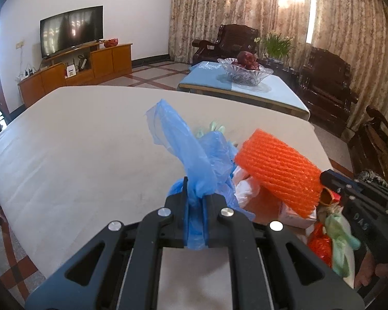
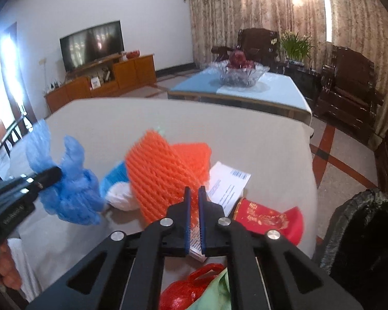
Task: Collect trash
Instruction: 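Grasp and lift the orange foam net with the right tool while the left holds the bag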
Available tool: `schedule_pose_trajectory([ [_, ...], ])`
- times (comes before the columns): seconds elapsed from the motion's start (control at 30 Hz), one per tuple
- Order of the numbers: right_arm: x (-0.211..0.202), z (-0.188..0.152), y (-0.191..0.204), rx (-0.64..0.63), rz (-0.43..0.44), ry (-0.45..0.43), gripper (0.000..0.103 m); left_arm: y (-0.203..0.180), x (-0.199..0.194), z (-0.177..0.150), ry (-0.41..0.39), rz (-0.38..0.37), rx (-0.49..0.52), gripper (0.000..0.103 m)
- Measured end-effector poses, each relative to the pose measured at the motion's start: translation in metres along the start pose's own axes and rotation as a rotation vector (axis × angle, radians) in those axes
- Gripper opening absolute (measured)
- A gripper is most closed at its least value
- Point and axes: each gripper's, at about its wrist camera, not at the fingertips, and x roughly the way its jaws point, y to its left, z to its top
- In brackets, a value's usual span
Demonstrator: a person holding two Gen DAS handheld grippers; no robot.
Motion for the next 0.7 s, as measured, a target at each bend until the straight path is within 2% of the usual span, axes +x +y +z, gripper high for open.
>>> schedule_pose_trajectory([
  [0.1,-0.020,0.007,-0.003,0.012,0.004,-0.040,0.000,-0.004,-0.009,0.002,-0.016,-0.007,0.008,0.007],
  [0.27,-0.040,0.011,-0.008,0.025,-0.008,-0.065,0.000,-0.013,-0.020,0.004,-0.029,-0.030,0.021,0.007],
  [0.47,-0.028,0.001,-0.005,0.007,-0.006,-0.015,0.003,-0.023,-0.016,-0.003,-0.007,-0.040,0.032,0.007],
  [0.57,-0.014,0.000,0.001,0.013,0.011,0.010,0.022,-0.020,-0.012,-0.005,-0.006,-0.019,0.041,0.007],
  [0.63,-0.001,0.000,0.007,0.019,0.024,0.028,0.039,-0.013,-0.007,-0.006,0.001,-0.003,0.037,0.007],
  [0.7,0.011,-0.002,0.011,0.012,0.022,0.050,0.048,-0.005,-0.001,-0.008,0.011,0.014,0.030,0.007],
])
